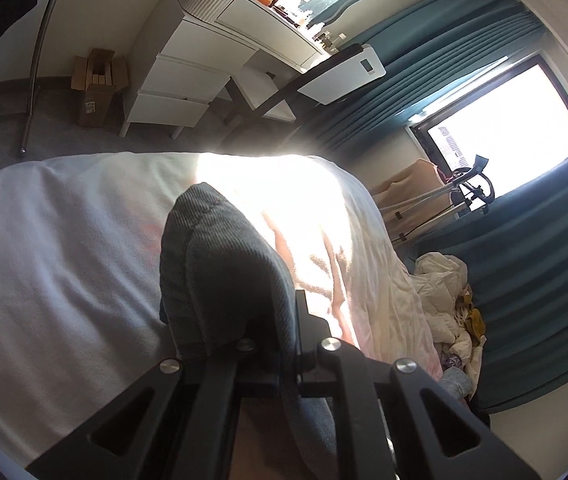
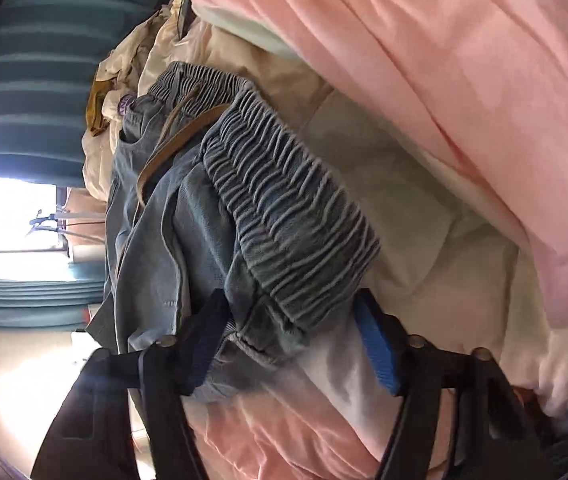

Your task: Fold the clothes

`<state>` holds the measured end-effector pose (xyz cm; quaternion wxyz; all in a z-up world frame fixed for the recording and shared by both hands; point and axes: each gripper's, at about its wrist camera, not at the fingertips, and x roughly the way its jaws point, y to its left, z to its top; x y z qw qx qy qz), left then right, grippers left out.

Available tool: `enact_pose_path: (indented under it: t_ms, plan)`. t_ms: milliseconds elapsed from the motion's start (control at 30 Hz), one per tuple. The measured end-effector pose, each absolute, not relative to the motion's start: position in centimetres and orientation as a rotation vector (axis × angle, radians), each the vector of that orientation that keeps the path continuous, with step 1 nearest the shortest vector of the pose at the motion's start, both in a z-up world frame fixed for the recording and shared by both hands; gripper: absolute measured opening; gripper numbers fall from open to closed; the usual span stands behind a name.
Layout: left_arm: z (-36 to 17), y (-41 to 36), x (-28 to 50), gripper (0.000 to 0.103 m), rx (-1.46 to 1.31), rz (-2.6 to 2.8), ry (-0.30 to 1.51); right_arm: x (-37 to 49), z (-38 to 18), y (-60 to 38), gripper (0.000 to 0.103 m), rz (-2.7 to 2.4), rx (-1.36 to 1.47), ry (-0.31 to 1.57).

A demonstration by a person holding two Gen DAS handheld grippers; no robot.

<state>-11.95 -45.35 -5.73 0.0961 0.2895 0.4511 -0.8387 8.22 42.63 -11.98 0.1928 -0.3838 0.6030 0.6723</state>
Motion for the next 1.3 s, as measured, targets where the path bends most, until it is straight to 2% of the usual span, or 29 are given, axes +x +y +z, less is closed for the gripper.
enact_pose_path:
  t_ms: [33,100,200,400,433,500,633,767,867,1033,1100,1133,1200,1233,1300]
  plan:
    - [-5.1,-45.4,-12.1,0.004,0.851,-2.501,1.336,8.2,-11.6,42.8,0.045,1.898,-1.054,1.69]
    - [-3.8,-45.4,-12.2,0.004,0.833,-2.532,1.336,8.3,-9.7,43.1,0.031,1.98,-0.993,1.635]
    - [-1.9,-45.5,-12.5,0.004,0.813,-2.542,1.398,7.9,-6.0,43.8,0.023,2.092,-0.903,1.556]
    - [-0.4,-46.8,-12.6,0.004,0.826,-2.448,1.637,5.8,1.9,46.3,0.017,2.328,-0.738,1.467]
    - [-0.3,-46.9,-12.5,0.004,0.833,-2.436,1.655,5.7,3.1,46.8,0.017,2.368,-0.71,1.444]
    - [-0.9,-46.8,-12.1,0.004,0.899,-2.438,1.577,6.3,4.6,47.8,0.017,2.403,-0.665,1.439]
    - [-5.0,-47.3,-10.0,0.004,1.031,-2.382,1.502,7.7,1.8,49.8,0.017,2.249,-0.824,1.585]
    - [-9.4,-48.0,-7.7,0.004,1.147,-2.328,1.479,9.5,-4.3,50.2,0.017,2.069,-1.082,1.579]
    - [-11.6,-48.3,-6.1,0.004,1.18,-2.321,1.47,10.4,-6.9,50.6,0.018,1.975,-1.13,1.671]
    - [-10.9,-47.5,-5.3,0.005,1.18,-2.43,1.321,9.5,-6.5,50.3,0.021,2.0,-1.154,1.609]
    - [-10.1,-47.0,-5.2,0.009,1.199,-2.451,1.236,9.6,-6.1,50.1,0.03,2.016,-1.168,1.555]
    - [-9.7,-46.8,-5.2,0.011,1.205,-2.459,1.2,9.9,-5.9,50.0,0.031,2.022,-1.156,1.545]
    - [-8.5,-46.5,-4.4,0.017,1.17,-2.494,1.154,11.0,-5.3,50.0,0.039,2.033,-1.097,1.548]
    - [-7.7,-46.2,-3.9,0.023,1.133,-2.518,1.118,11.8,-4.9,50.1,0.042,2.04,-1.06,1.538]
    - [-6.3,-45.6,-3.2,0.037,1.09,-2.561,1.058,12.9,-3.7,50.3,0.06,2.055,-0.988,1.464]
